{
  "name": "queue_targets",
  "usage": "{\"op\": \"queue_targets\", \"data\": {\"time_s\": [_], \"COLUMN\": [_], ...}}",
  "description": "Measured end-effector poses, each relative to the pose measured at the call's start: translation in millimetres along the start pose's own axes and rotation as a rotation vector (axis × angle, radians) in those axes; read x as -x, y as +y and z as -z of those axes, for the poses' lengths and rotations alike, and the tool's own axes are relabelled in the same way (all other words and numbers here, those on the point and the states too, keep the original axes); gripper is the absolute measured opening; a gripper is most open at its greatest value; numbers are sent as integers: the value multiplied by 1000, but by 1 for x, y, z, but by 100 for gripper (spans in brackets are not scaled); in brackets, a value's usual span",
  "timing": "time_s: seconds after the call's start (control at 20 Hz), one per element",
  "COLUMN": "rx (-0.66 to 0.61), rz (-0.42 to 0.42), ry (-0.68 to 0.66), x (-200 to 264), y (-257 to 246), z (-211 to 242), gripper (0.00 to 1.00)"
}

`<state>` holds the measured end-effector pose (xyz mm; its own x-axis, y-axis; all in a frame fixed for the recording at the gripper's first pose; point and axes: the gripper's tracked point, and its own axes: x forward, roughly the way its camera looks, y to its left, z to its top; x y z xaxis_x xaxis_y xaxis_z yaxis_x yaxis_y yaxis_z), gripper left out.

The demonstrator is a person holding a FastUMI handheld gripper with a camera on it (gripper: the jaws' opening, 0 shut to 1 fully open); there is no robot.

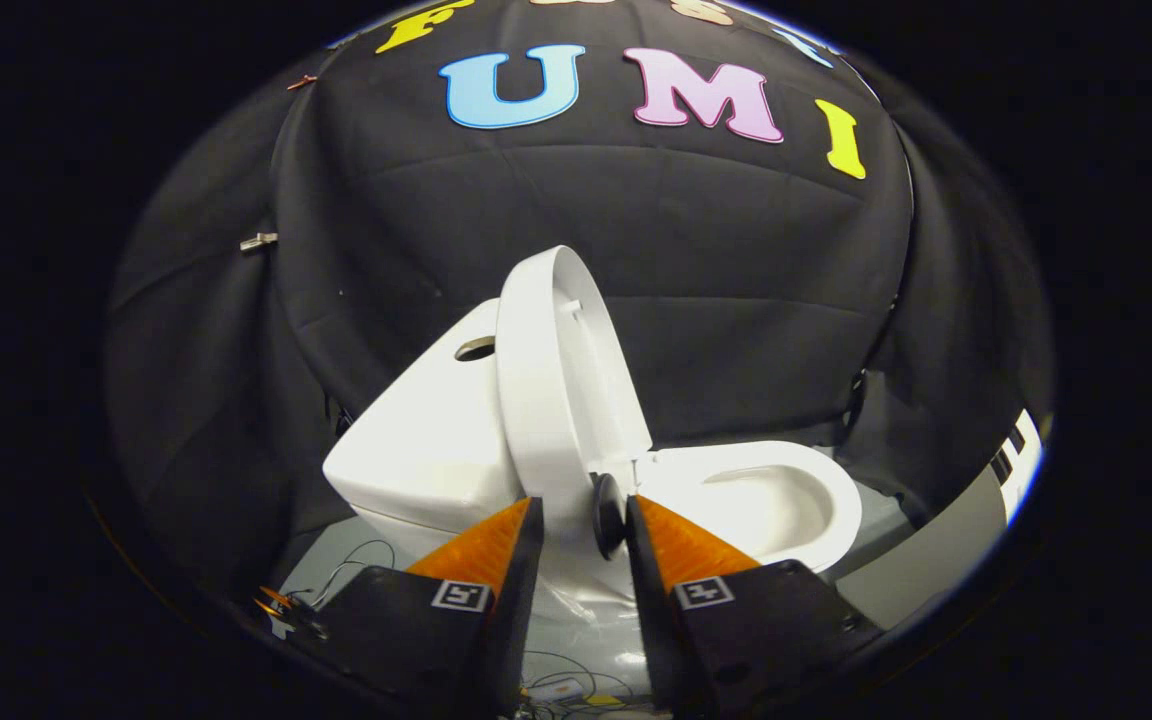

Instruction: Open the toilet lid.

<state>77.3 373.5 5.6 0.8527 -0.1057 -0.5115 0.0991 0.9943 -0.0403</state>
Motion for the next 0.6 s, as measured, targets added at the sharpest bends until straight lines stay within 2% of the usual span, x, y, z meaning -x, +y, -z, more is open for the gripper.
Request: {"op": "queue_targets", "data": {"time_s": [0.05,0.2,0.6], "rx": [-8,-5,-9], "rz": [-24,-27,-130], "ry": [10,3,-64], "x": [-1,3,37], "y": [3,-1,0], "z": [0,-2,-34], "gripper": [59,99,99]}}
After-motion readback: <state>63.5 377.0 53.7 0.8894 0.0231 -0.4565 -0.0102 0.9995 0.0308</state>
